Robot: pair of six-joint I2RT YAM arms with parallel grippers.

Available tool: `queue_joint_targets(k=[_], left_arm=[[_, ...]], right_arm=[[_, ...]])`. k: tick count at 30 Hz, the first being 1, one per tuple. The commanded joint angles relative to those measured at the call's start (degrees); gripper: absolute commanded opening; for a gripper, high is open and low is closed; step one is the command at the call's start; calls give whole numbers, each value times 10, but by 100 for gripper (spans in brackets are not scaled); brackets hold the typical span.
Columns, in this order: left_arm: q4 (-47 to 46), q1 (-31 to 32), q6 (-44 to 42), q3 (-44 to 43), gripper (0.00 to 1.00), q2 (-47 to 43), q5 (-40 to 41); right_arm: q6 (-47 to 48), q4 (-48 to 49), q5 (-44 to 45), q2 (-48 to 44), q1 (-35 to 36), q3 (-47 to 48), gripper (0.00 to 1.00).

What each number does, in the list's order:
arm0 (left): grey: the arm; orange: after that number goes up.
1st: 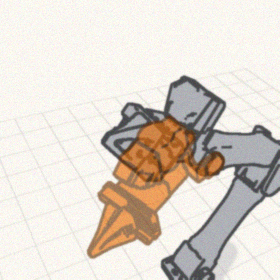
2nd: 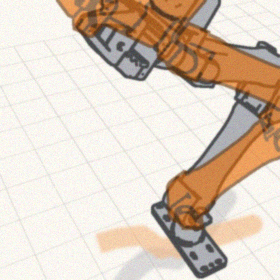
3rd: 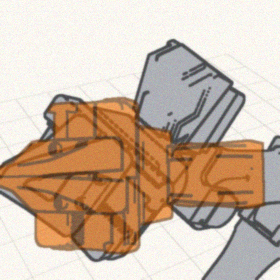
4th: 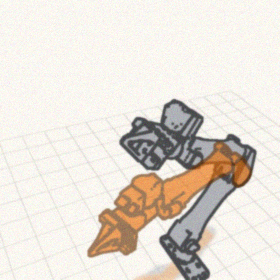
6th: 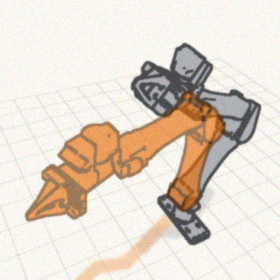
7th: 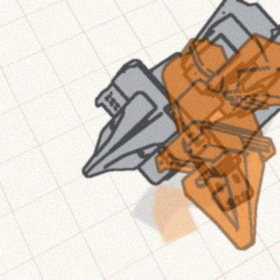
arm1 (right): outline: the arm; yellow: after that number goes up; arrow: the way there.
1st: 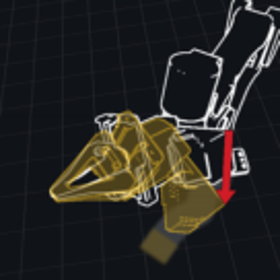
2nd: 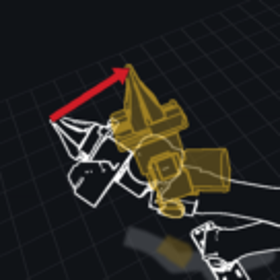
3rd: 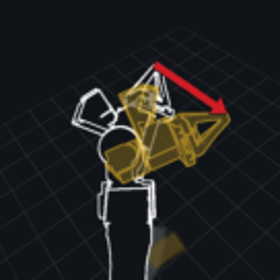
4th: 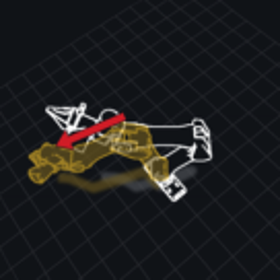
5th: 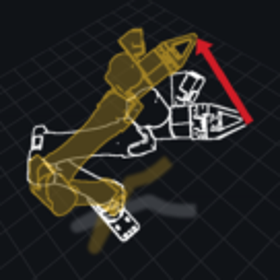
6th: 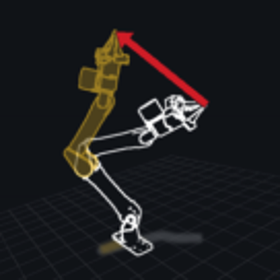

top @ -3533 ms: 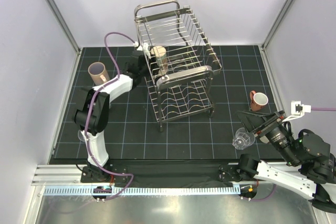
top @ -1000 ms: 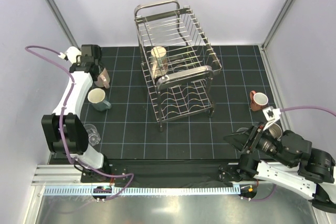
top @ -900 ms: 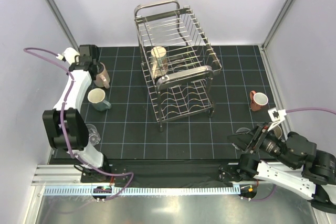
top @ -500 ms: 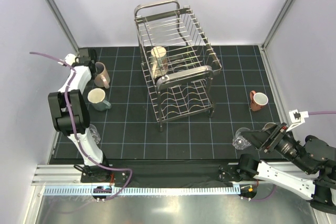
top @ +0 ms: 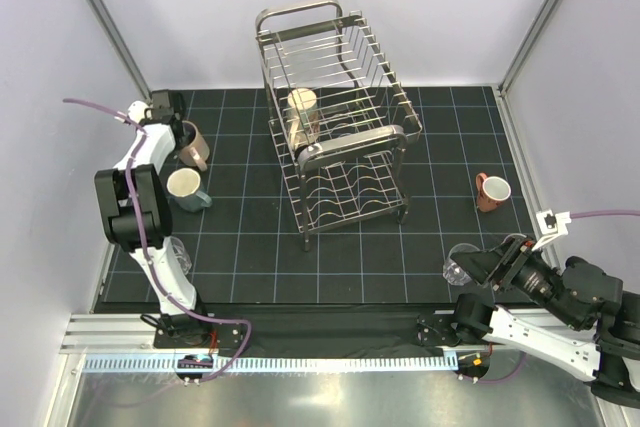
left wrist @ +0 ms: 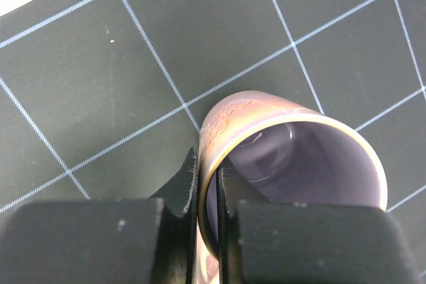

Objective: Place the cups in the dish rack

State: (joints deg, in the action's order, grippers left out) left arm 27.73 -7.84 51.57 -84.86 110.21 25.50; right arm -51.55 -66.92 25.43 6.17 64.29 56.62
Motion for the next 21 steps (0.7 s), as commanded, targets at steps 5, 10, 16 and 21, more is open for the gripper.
queue_joint_targets(k=[5,10,16,21], left_arm=[[-14,-9,0,-8,0,-35,-34],[-18,-8,27,11,0,-114,-96],[-18,-7,68,29,0,-262,-173],[-17,-7,106,66,0,-403,-238]], right_arm=[[-4,18,9,10,1,-4,63],[2,26,8,20,1,-5,63],[10,45,-12,24,1,-2,63],[29,55,-22,34,2,8,63]])
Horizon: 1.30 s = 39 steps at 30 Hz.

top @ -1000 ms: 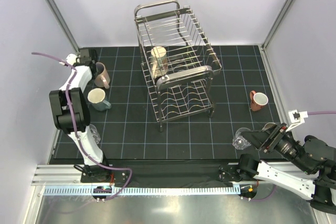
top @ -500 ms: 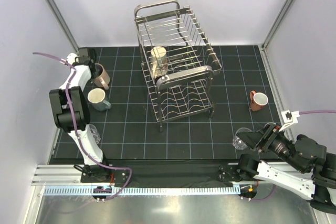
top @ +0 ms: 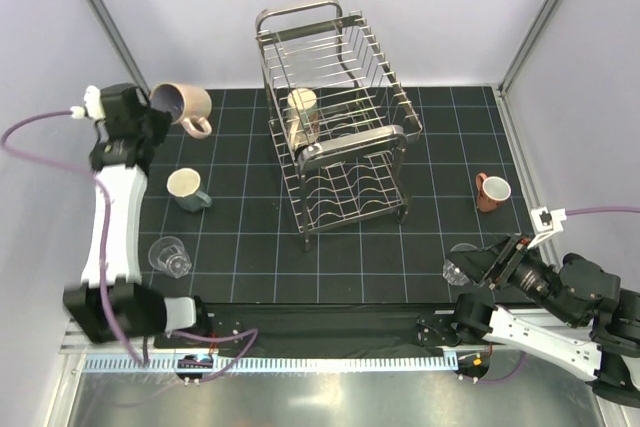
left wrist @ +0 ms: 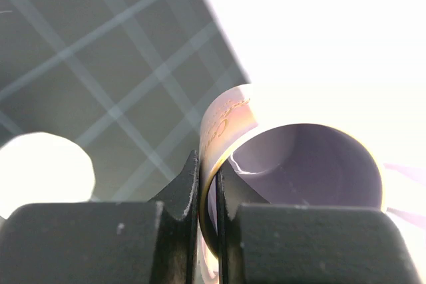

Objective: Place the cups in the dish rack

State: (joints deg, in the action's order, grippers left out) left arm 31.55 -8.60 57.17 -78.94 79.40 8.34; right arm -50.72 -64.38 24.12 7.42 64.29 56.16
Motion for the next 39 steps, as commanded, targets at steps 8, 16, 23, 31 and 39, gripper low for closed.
queue_joint_targets(k=[8,16,23,31,39], left_arm=[[-163,53,153,75,1,-292,-245],[-245,113,238,71,0,-361,-343],[-306,184,309,102,0,-387,-351],[-313,207,320,121,0,-403,-358],[-332,214,332,145,0,-417,-360]], right_arm=[[98,151,-118,91,1,18,64],[134,369,-293,218,1,32,70],[148,550,-328,331,2,75,78],[136,674,-324,468,1,149,84],[118,720,-330,558,9,208,80]])
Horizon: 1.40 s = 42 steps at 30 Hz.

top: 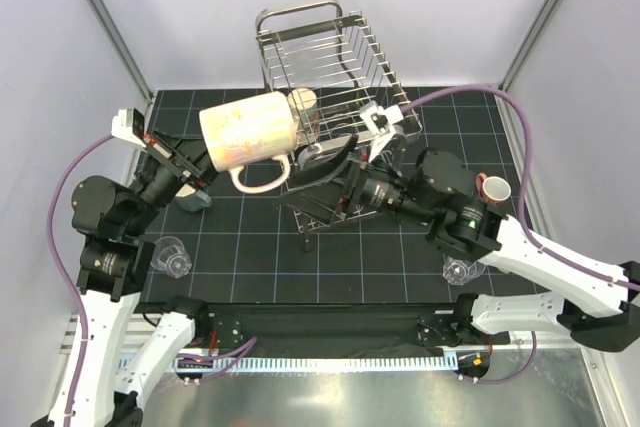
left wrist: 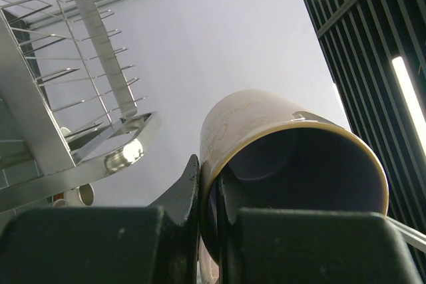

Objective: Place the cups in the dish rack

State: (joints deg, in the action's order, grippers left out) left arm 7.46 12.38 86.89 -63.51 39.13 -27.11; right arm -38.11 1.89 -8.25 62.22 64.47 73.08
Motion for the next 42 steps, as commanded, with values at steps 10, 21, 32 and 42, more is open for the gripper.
queue_joint_targets(k=[10,21,32,42], left_arm=[[-97,28,39,10,0,-25,-7],[-119,48,50,38,0,-38,-18],[-103,53,36,87,55,-77,-20],[12,59,-54,88,70,-107,-8]], right_arm=[[-24,132,20,75,25,60,66],[-49,174,68,108,29,58,15],[22,169,120,38,29,20,4],[209,-42,243,-84,29,65,4]])
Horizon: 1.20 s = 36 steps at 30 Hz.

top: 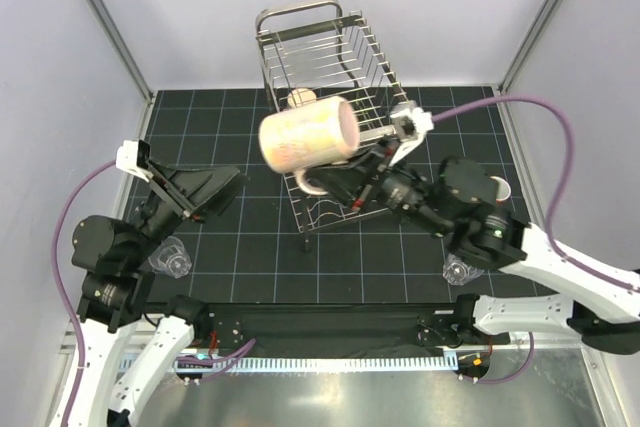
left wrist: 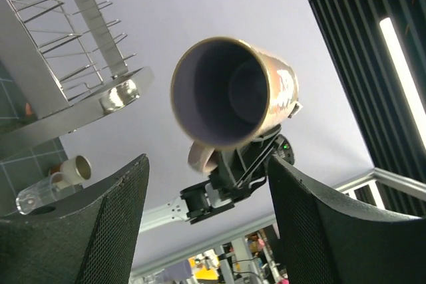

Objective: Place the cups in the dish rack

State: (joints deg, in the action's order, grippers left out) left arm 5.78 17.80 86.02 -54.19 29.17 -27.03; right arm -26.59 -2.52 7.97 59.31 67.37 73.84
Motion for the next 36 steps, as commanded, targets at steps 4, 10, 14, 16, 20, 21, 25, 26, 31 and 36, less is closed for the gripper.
queue_joint_targets(k=[4,10,14,16,20,21,25,26,31,36], left_arm=[[54,13,-71,-13,70,-6,-7],[113,18,-120,-29,70,-6,8],[143,21,-147,-35,70,-13,23],[148,21,-148,-31,70,-14,23],[152,23,-147,-28,70,-15,17],[154,24,-147,-28,70,-15,17],[175,26,-145,-25,68,-26,28],[178,26,-142,-22,68,-27,29],[194,27,-153,-17,70,-27,28],[197,28,-153,-7,71,-33,33]], right_arm=[[179,-67,211,-92,-9,103,4],[435,-43,410,-131,-91,81,4],[443,-97,380,-120,-248,70,4],[424,-103,343,-116,-303,41,4],[366,-114,275,-95,-477,-10,4],[345,-115,256,-89,-509,-19,4],[246,-111,134,-73,-630,-68,4],[214,-97,78,-70,-648,-90,4],[139,-72,-125,-15,-718,-125,4],[89,-55,-289,47,-727,-131,4]])
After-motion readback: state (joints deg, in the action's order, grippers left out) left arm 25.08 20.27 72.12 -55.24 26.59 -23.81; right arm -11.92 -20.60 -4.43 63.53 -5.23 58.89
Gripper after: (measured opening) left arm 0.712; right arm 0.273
